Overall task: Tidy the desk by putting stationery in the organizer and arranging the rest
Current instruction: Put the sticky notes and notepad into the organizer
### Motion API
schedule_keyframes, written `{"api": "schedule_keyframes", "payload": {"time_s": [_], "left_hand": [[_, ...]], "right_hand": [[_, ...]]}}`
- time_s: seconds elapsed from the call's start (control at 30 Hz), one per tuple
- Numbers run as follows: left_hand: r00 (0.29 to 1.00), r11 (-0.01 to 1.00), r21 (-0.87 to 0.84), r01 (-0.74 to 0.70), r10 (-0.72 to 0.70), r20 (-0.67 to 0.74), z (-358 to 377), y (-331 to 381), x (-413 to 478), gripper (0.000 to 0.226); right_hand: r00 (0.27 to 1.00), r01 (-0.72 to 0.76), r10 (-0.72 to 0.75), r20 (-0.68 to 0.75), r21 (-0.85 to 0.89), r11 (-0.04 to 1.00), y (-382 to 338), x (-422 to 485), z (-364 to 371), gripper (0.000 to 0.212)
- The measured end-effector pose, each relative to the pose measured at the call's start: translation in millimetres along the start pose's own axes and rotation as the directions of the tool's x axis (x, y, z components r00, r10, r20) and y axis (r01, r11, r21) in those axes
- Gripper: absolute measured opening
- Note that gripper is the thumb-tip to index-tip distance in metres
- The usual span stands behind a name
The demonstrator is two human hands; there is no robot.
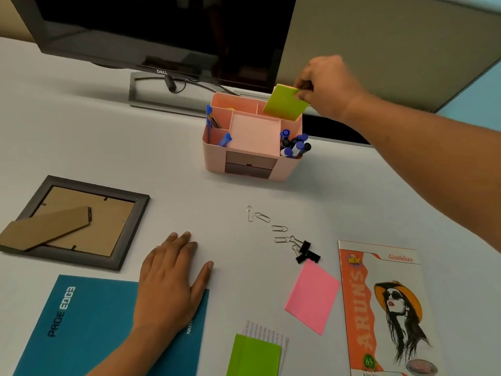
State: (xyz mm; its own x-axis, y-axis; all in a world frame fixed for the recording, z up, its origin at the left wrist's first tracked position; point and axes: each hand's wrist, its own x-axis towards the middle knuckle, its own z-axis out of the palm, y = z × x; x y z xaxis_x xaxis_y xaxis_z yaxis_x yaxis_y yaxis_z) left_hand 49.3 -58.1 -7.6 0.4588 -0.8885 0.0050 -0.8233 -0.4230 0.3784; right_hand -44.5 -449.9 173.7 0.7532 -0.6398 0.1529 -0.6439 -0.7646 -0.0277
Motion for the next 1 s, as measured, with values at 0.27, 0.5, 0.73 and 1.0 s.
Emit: {"api": "schedule_keyframes", "payload": {"time_s": [0.27, 0.5, 0.73, 1.0], "left_hand": [[1.000, 1.000, 0.008, 0.005, -0.005, 0.003, 0.2, 0.6, 0.6, 0.057], [1.000, 1.000, 0.022, 0.005, -0.005, -0.009, 0.0, 1.2, -0.8, 0.056], [0.999, 1.000, 0.024, -0.008, 0.009, -0.031, 1.7, 1.3, 0.0, 0.055], [0.999, 1.000, 0.026, -0.013, 0.015, -0.050, 3.9, 0.3, -1.4, 0.050]], "right_hand": [[0.983, -0.177, 0.184, -0.021, 0.187, 0.966, 7.7, -15.2, 5.9, 0.030], [0.879, -0.310, 0.403, -0.257, 0.334, 0.890, 7.1, -102.7, -4.9, 0.015], [0.920, -0.366, 0.389, 0.055, 0.478, 0.798, -64.0, -238.9, 47.7, 0.009], [0.850, -0.410, 0.175, 0.498, 0.413, 0.814, -148.2, -348.1, 58.9, 0.049]]}}
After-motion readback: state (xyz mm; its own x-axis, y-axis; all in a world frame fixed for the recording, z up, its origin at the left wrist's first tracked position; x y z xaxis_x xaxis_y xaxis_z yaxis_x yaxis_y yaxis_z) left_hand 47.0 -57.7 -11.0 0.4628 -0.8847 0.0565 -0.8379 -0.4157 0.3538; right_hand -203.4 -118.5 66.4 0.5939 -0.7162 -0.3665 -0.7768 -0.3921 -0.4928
